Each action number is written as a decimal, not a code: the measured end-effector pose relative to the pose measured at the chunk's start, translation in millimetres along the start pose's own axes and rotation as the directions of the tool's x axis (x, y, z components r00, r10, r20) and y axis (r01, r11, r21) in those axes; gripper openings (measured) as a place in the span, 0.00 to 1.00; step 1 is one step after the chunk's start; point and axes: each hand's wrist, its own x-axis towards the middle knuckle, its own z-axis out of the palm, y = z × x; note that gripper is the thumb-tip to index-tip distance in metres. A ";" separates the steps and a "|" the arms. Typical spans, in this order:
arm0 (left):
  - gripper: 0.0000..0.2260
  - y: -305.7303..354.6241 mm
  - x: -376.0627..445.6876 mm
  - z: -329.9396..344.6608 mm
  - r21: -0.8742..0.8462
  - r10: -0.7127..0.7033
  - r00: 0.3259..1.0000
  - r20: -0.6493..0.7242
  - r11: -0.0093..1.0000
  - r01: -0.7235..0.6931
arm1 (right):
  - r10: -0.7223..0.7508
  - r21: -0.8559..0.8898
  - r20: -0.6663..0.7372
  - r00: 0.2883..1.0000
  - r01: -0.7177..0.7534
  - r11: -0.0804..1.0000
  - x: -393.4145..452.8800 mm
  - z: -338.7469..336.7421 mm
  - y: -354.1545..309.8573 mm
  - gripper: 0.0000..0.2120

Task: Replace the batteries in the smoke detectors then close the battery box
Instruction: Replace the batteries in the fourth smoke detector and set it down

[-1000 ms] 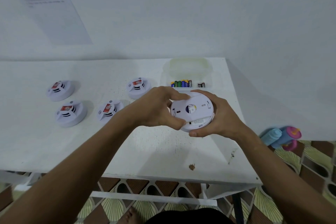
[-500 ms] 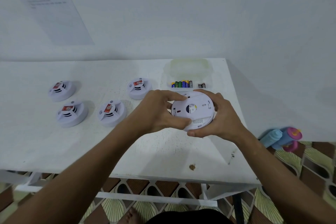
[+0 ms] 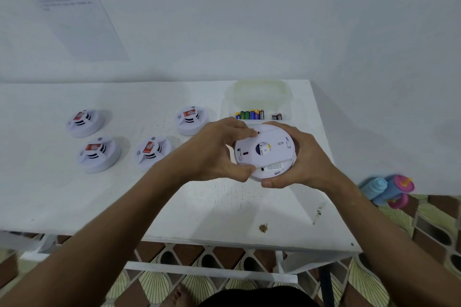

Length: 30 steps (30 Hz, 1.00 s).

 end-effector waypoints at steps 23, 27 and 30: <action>0.39 -16.9 -14.0 2.1 -0.275 -0.091 0.993 -0.081 0.959 0.066 | 0.084 -0.347 0.126 0.988 -0.035 0.937 10.8 0.2 -7.0 0.46; 0.46 -20.0 -24.0 4.2 -0.173 -0.142 0.990 -0.011 0.975 0.138 | 0.057 0.033 0.116 0.992 -0.061 0.998 10.3 2.4 -10.8 0.45; 0.43 -18.7 -30.2 0.3 -0.164 -0.107 0.994 0.001 0.981 0.106 | 0.043 0.087 0.129 0.991 -0.055 0.995 13.0 12.2 -14.2 0.45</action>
